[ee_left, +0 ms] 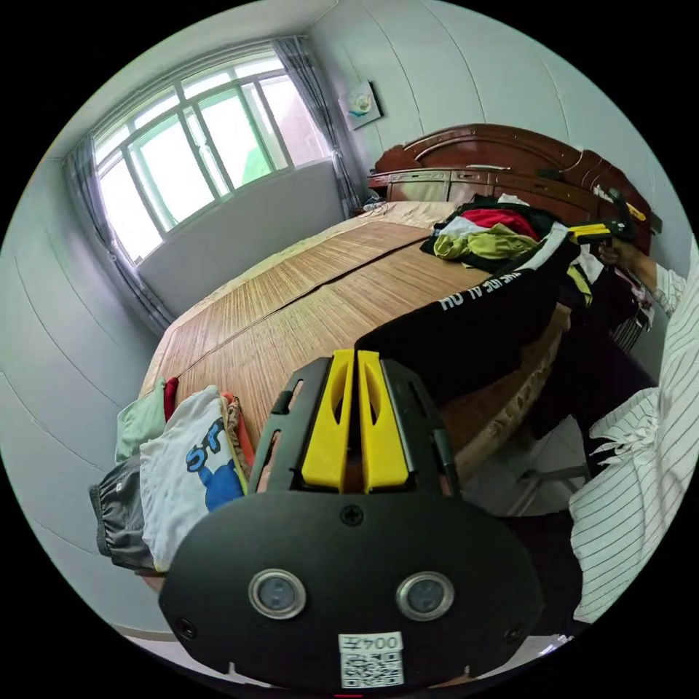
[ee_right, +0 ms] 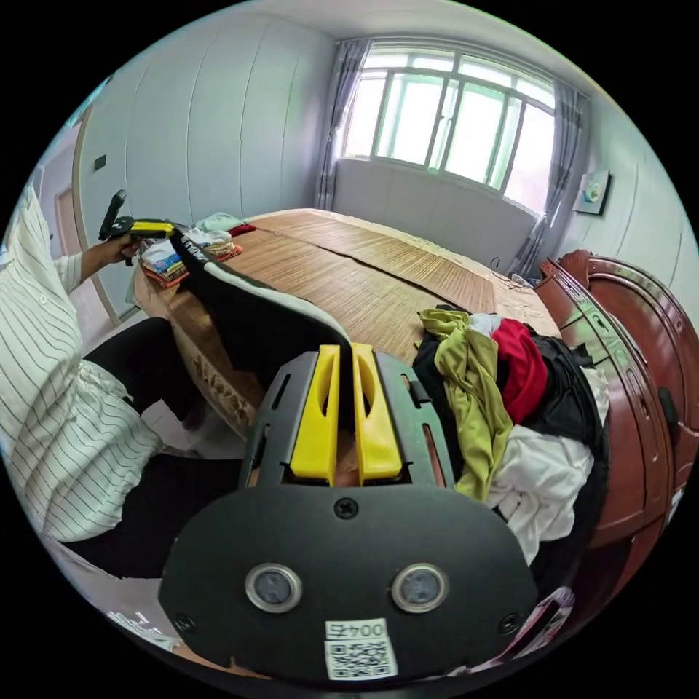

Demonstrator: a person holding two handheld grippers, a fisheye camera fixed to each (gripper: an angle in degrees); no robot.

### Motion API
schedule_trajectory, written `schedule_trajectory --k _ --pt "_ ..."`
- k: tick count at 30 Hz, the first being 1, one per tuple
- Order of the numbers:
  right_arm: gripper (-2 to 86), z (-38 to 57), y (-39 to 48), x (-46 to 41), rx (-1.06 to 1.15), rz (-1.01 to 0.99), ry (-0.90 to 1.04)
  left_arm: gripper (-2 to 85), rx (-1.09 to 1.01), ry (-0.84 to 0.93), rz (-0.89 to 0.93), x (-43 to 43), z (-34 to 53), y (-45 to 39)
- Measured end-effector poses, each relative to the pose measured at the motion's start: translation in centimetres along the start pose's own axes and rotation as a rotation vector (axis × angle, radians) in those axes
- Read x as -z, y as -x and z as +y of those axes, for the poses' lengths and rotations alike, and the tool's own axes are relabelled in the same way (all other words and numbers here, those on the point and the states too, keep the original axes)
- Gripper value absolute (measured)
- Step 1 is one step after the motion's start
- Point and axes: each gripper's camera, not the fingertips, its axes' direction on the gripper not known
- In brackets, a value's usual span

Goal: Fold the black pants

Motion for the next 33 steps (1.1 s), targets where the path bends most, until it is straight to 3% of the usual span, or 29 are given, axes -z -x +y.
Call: schedule_trajectory --k 7,18,23,33 --pt "3.5 7.6 2.9 3.9 -0.098 -0.01 0.0 0.7 0.005 0.049 0.017 8.8 5.7 -6.0" --pt "3.4 10.2 1.3 2.9 -0.075 -0.065 0.074 0.6 0.093 0.117 0.067 6.5 6.0 -3.0" --pt "3.5 6.7 -3.6 -1.5 -0.07 -0.124 0.118 0.6 0.116 0.182 0.096 0.5 1.2 2.9" --pt "4.5 4.4 -10.8 -18.3 -0.137 -0.171 0.454 0.7 0.101 0.484 0.16 -25.3 -6.4 12.9"
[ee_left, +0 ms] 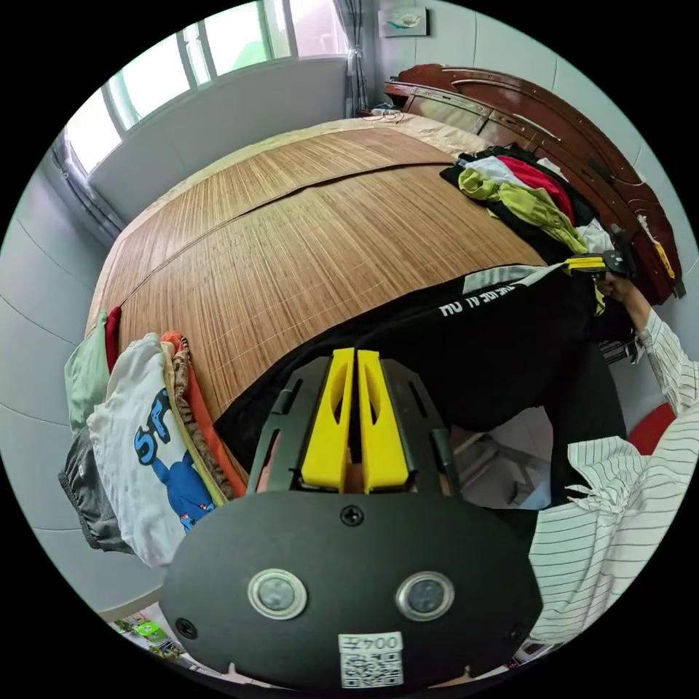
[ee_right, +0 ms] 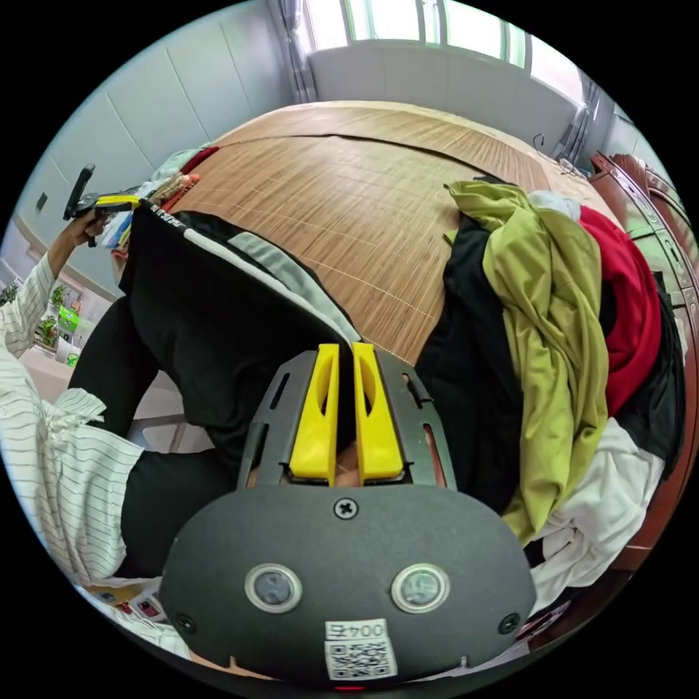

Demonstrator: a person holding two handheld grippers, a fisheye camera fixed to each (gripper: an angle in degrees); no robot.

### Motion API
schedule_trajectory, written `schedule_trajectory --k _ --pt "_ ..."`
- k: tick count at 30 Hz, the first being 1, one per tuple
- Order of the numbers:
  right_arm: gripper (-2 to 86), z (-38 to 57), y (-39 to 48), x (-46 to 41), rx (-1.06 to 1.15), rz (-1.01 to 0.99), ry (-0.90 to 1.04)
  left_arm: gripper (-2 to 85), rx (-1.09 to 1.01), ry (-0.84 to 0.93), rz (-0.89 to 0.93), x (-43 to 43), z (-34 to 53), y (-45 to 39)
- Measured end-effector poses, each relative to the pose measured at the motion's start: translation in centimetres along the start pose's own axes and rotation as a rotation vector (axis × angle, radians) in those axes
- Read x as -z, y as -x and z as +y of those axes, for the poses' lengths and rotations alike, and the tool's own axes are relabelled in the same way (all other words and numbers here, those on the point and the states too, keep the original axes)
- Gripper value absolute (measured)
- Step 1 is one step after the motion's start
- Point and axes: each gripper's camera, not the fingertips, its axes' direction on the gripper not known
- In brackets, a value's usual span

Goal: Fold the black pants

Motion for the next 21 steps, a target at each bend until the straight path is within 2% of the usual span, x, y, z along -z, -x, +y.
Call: schedule_trajectory --k 4,9,14,17,21 --pt "6.8 -0.9 -2.7 -3.1 -0.075 -0.038 0.062 0.7 -0.042 0.117 -0.028 -6.7 -4.6 2.0" --pt "13.1 0.9 -6.3 -2.5 -0.274 -0.048 0.024 0.9 -0.031 0.221 -0.039 -13.1 -7.7 4.6" --pt "14.4 9.9 -7.7 0.3 -0.564 -0.234 -0.107 1.3 0.047 0.315 0.019 -18.3 -8.2 8.0" --pt "15.8 14.4 -6.6 -0.3 -0.65 -0.292 -0.09 1.5 0.159 0.303 0.111 -19.5 -7.6 10.8" --pt "16.9 17.5 -5.9 -1.2 -0.762 -0.389 -0.136 1.8 0.347 0.185 0.369 -18.6 -6.0 16.1"
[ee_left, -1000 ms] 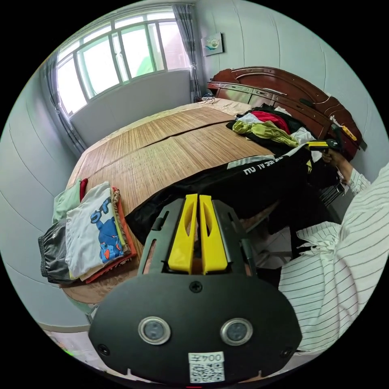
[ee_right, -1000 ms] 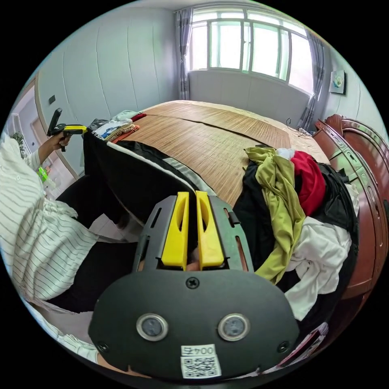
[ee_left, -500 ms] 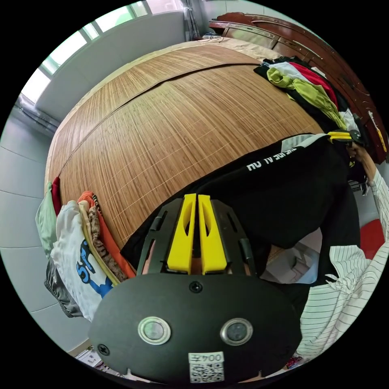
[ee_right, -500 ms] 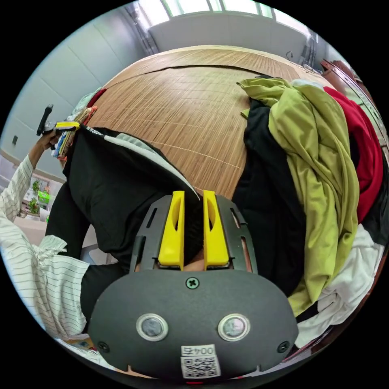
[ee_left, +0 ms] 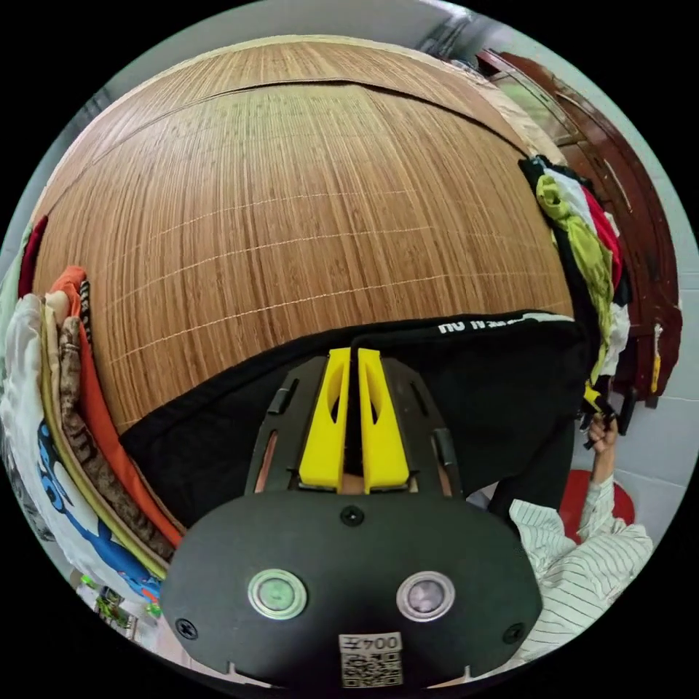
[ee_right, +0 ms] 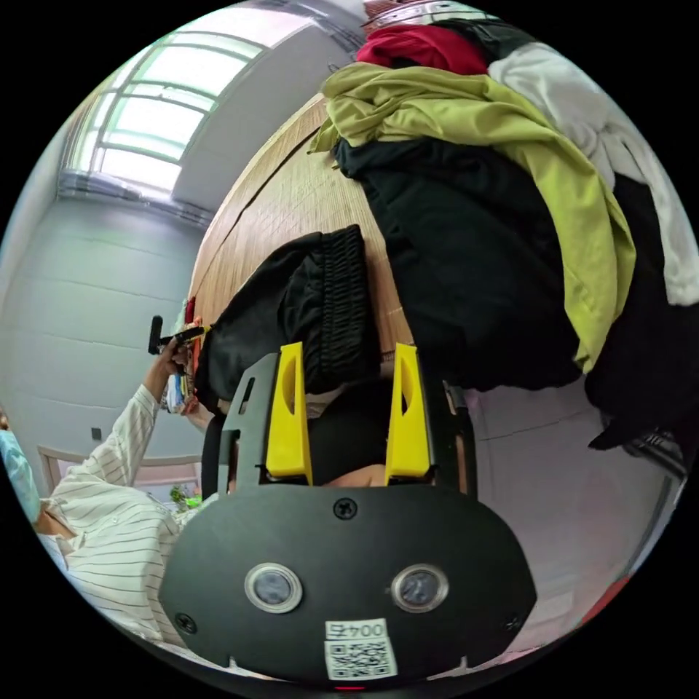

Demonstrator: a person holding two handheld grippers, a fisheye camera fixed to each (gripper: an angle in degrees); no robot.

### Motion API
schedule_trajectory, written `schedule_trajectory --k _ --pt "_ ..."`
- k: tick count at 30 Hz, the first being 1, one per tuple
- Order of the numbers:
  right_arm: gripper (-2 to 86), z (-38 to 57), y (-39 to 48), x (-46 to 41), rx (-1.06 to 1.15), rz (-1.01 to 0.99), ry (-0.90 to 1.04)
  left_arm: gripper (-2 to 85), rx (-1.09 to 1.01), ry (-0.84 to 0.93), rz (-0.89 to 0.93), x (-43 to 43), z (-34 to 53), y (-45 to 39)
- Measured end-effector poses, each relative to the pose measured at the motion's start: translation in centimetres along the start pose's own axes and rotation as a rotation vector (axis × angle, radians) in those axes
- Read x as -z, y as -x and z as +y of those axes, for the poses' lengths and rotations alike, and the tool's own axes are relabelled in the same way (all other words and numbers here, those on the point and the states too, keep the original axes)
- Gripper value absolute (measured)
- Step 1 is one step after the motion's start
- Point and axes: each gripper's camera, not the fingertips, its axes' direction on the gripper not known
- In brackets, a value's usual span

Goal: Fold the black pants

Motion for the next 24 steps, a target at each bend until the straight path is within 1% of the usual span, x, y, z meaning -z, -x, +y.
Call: schedule_trajectory --k 1,4,6,8,10,11,13,14,16,19,22,24 --pt "16.7 0.5 -0.4 0.1 -0.034 -0.013 -0.036 1.8 0.048 -0.062 0.102 1.4 0.5 1.7" --pt "16.4 0.9 -1.7 0.5 -0.129 -0.06 -0.072 1.4 0.176 -0.219 0.265 4.7 2.5 5.8" --pt "15.9 1.4 -2.4 0.8 -0.187 -0.107 -0.081 0.9 0.18 -0.279 0.279 6.3 3.9 6.5" --pt "15.4 3.0 -3.8 1.0 -0.296 -0.156 -0.121 0.6 0.108 -0.303 0.287 7.2 5.2 5.1" --pt "15.3 4.0 -4.8 0.7 -0.348 -0.205 -0.13 0.3 -0.047 -0.299 0.331 6.8 7.0 0.3" --pt "15.3 4.5 -5.3 0.3 -0.374 -0.239 -0.136 0.3 -0.089 -0.284 0.346 6.2 7.4 -1.3" --pt "15.1 4.8 -5.6 -0.1 -0.385 -0.298 -0.144 0.1 -0.241 -0.221 0.385 2.8 8.5 -8.2" --pt "14.8 4.8 -5.3 -0.3 -0.375 -0.324 -0.147 0.1 -0.276 -0.197 0.39 1.6 8.7 -10.1" --pt "14.4 4.6 -4.3 -0.4 -0.346 -0.314 -0.147 0.1 -0.404 -0.115 0.37 -3.5 9.2 -17.5" --pt "13.7 4.2 -2.8 -1.1 -0.323 -0.278 -0.14 0.0 -0.494 -0.066 0.309 -9.3 9.6 -24.9" --pt "11.6 3.6 -1.7 -2.4 -0.313 -0.215 -0.116 0.0 -0.487 -0.054 0.278 -13.8 9.7 -28.9" --pt "10.6 3.4 -0.1 -2.5 -0.28 -0.134 -0.108 0.0 -0.472 -0.029 0.268 -16.0 9.9 -29.7"
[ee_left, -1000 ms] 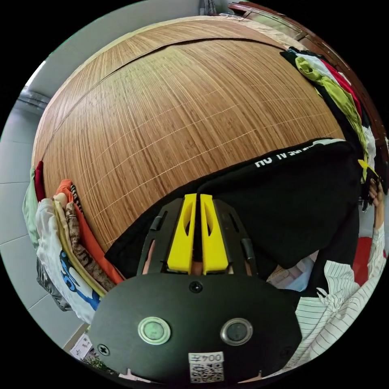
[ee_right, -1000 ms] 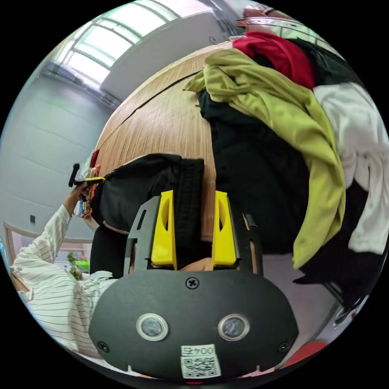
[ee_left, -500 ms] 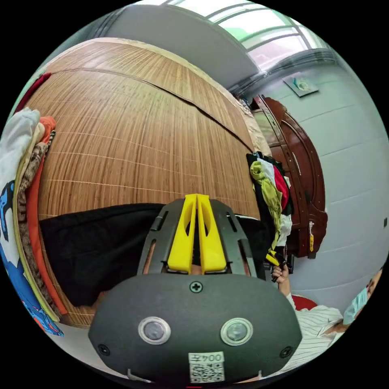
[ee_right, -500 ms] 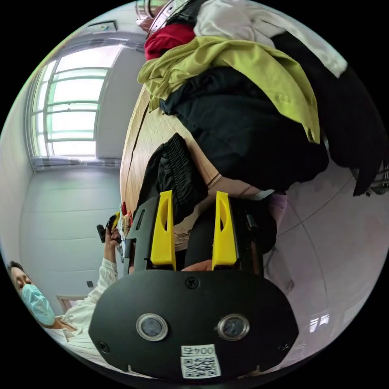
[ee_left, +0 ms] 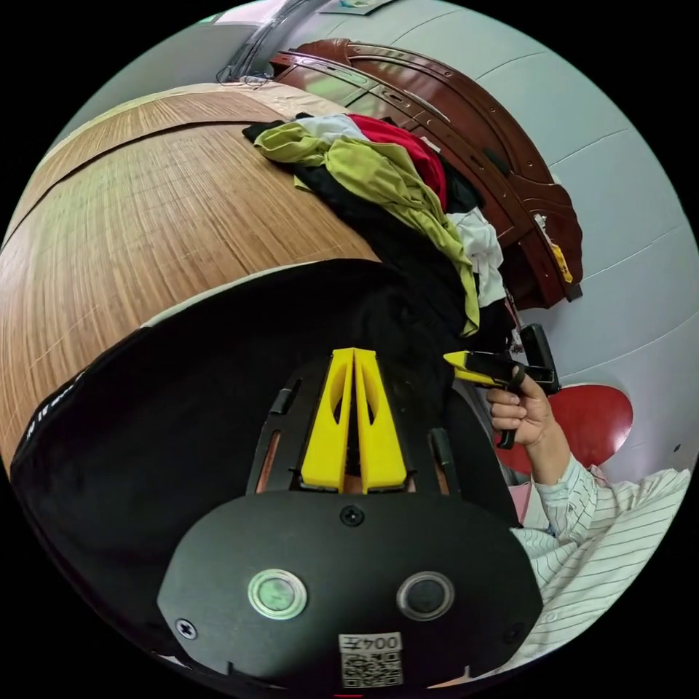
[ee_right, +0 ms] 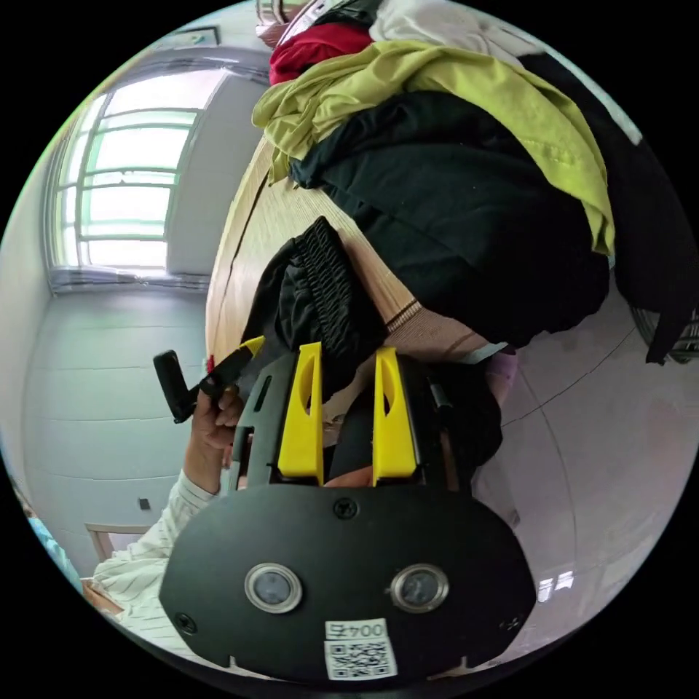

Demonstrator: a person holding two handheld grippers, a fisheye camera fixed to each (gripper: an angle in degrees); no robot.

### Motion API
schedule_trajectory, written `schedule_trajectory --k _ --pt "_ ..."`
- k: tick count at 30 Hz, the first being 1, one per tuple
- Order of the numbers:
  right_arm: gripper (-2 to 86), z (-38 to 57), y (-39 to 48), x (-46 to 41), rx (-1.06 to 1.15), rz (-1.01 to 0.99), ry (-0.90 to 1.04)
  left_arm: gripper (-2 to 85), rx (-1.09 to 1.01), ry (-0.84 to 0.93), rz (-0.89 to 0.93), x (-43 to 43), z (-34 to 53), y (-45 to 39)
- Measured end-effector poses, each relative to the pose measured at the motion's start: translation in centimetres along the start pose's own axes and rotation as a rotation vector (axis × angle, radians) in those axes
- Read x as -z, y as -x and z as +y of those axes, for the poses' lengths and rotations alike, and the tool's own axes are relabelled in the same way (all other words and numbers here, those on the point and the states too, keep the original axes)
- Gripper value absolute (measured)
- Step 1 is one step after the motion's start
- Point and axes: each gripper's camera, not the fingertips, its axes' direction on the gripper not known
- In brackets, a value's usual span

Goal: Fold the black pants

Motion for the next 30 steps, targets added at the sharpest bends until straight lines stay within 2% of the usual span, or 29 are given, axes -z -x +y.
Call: schedule_trajectory --k 3,5,10,14,18,23,27,28,30 --pt "8.5 1.0 3.6 -0.4 0.098 0.157 0.005 0.1 0.068 0.025 -0.008 -2.2 1.4 0.9" --pt "5.0 2.1 8.4 0.1 0.281 0.302 -0.001 0.1 0.095 0.003 0.021 -2.3 2.6 1.6" --pt "4.2 1.1 15.8 -0.3 0.564 0.424 -0.013 0.1 0.208 -0.071 0.104 -2.2 4.6 3.5" --pt "3.9 -1.4 19.5 -1.0 0.699 0.502 0.015 0.1 0.269 -0.111 0.105 -2.5 4.3 3.3" --pt "4.0 -3.1 19.2 -0.4 0.68 0.541 0.012 0.2 0.273 -0.116 0.144 -5.0 1.7 1.3" --pt "5.8 -3.1 15.4 -0.5 0.522 0.527 -0.051 0.2 0.294 -0.096 0.25 -7.7 -0.4 -0.3" --pt "5.1 3.0 20.6 0.7 0.645 0.595 -0.32 0.3 0.143 -0.228 0.34 -3.6 1.7 -3.2" --pt "5.1 4.5 22.4 -0.2 0.681 0.594 -0.333 0.4 0.091 -0.262 0.358 -1.8 2.8 -4.1" --pt "5.3 5.6 24.9 -3.6 0.753 0.603 -0.228 0.5 0.029 -0.292 0.346 0.8 5.1 -5.3"
